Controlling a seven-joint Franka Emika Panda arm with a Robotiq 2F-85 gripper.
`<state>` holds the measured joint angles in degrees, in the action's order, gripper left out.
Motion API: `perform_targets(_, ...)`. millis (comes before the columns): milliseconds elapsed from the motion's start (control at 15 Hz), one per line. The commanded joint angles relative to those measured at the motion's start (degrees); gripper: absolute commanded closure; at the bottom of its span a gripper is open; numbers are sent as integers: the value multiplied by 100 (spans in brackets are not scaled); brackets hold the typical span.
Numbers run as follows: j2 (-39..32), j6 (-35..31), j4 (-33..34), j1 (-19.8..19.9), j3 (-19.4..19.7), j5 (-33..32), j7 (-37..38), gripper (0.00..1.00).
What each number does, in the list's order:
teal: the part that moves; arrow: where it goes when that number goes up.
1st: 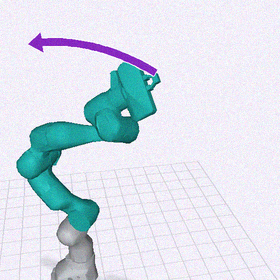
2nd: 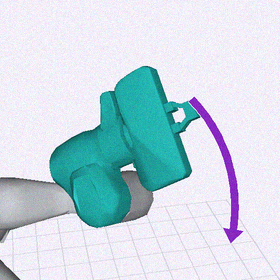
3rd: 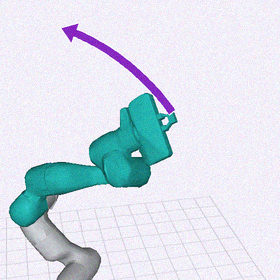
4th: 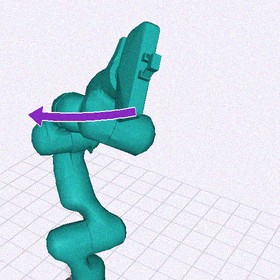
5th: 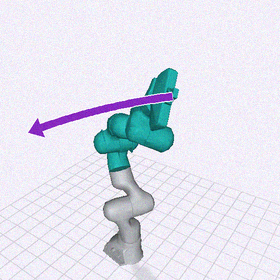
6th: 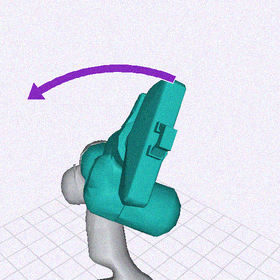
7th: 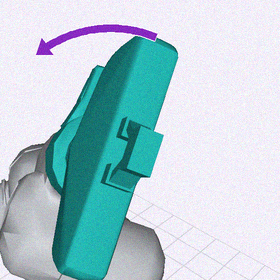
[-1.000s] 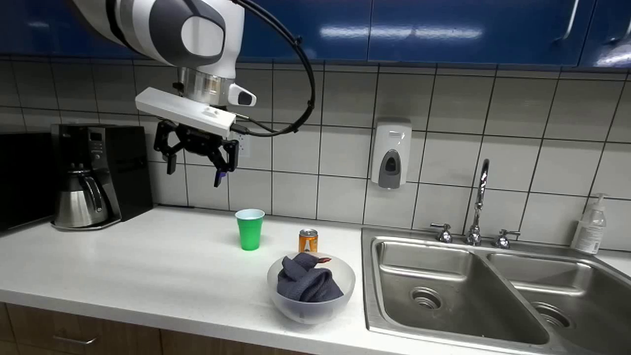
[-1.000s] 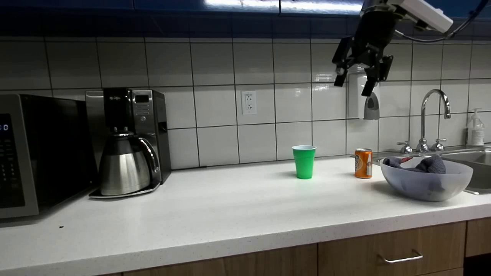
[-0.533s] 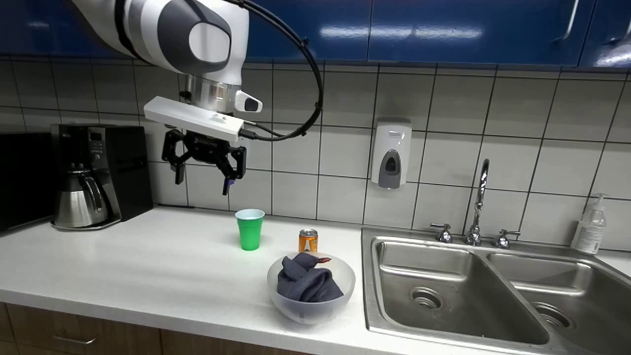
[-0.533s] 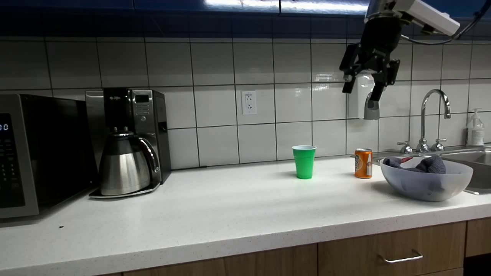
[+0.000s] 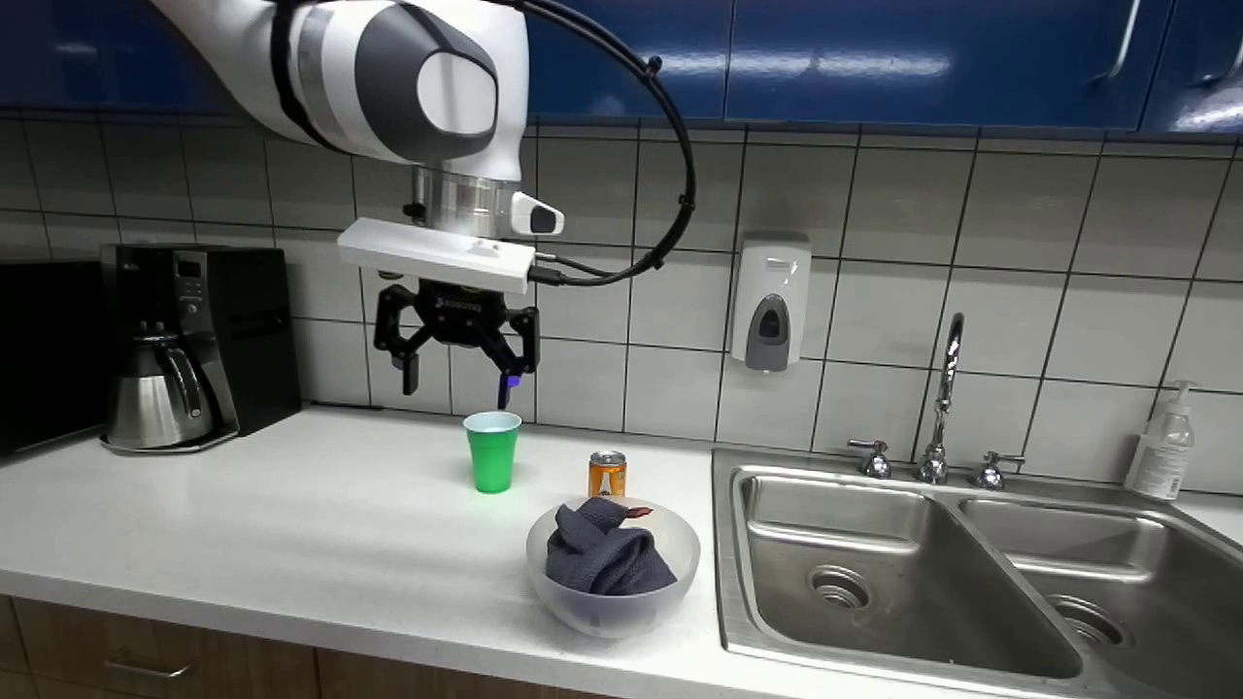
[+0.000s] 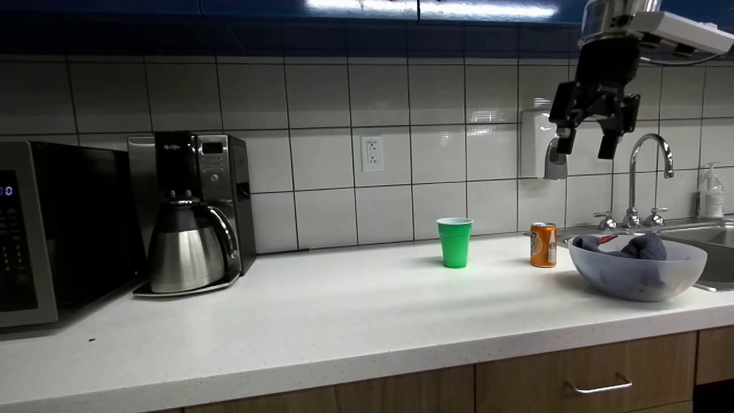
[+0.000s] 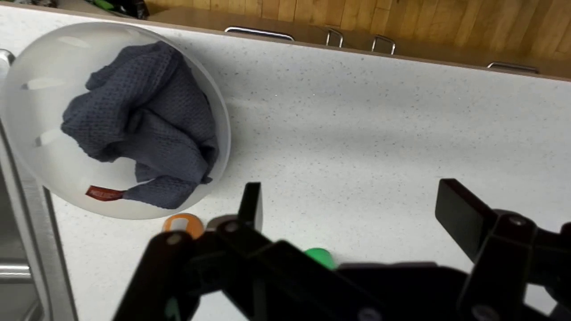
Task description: Remove the towel from the bowl
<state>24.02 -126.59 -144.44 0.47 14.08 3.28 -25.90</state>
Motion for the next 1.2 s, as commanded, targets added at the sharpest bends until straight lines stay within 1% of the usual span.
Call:
perform_targets(0, -65, -337, -102, 297, 165, -214, -335, 0)
perform_targets(333, -448, -790, -107, 595, 679, -229, -813, 0)
perform_targets(600, -978, -1146, -26, 699, 1086, 29, -1427, 0)
perform_targets(733, -1317, -1425, 37, 708, 1218, 232, -1743, 0)
perform_targets(933, -1839, -1813, 159, 669, 1286, 803, -2348, 0)
perform_targets(1133, -2413, -2026, 422, 717, 1097, 1564, -2990, 0)
